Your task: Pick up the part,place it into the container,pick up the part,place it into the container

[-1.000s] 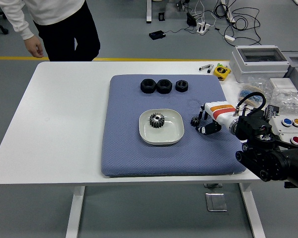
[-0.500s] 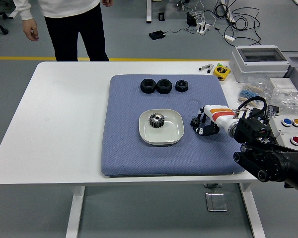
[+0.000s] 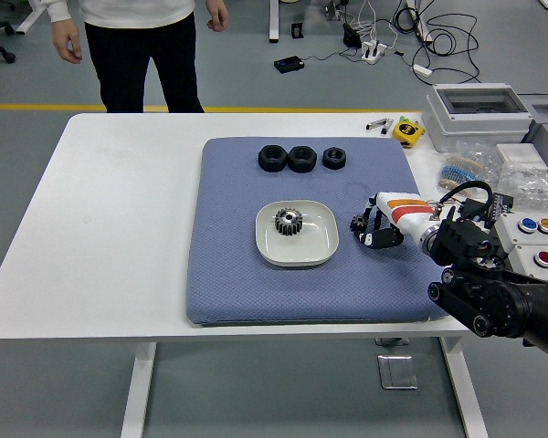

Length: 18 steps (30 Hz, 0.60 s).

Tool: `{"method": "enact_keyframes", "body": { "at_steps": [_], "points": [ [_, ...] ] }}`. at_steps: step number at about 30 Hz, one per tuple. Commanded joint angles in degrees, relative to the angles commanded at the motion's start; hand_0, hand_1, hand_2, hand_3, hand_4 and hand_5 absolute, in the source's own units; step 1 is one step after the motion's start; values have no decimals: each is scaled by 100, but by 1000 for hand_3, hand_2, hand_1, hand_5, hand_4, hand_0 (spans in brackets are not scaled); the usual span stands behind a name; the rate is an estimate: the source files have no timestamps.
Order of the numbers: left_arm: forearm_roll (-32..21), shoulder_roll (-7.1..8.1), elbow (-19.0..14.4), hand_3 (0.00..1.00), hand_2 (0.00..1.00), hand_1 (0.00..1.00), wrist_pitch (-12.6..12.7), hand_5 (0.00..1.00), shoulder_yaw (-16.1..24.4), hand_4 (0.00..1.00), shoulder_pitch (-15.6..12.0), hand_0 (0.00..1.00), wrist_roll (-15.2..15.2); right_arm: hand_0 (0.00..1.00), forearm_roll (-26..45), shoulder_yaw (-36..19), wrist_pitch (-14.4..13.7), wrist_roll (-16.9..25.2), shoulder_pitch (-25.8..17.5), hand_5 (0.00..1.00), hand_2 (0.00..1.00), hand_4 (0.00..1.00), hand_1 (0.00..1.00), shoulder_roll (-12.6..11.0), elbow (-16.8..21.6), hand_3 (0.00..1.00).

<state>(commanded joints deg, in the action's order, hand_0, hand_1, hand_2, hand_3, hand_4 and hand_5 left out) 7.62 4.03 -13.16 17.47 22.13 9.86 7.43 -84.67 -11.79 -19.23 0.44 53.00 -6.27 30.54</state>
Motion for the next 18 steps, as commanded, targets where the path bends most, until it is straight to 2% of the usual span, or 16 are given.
{"method": "enact_keyframes", "body": {
  "at_steps": [3,4,13,18],
  "points": [
    [7,-1,0,593,659,568,0,559,4,585,-6,533,3,2,2,-3,-10,-11,-8,454,233,699,102,-15,8,441],
    [9,-1,-1,594,657,568,-1,559,4,585,-8,533,3,2,1,-6,-11,-15,-13,443,186,704,51,-21,12,382],
    [43,-3,-1,594,658,569,-4,559,20,585,-31,533,13,2,26,-132,-51,5,-62,440,179,712,42,-90,67,374],
    [9,-2,2,593,657,568,-6,559,4,585,-41,533,2,2,-17,-377,-88,14,-72,432,174,717,43,-198,215,374]
  ]
}}
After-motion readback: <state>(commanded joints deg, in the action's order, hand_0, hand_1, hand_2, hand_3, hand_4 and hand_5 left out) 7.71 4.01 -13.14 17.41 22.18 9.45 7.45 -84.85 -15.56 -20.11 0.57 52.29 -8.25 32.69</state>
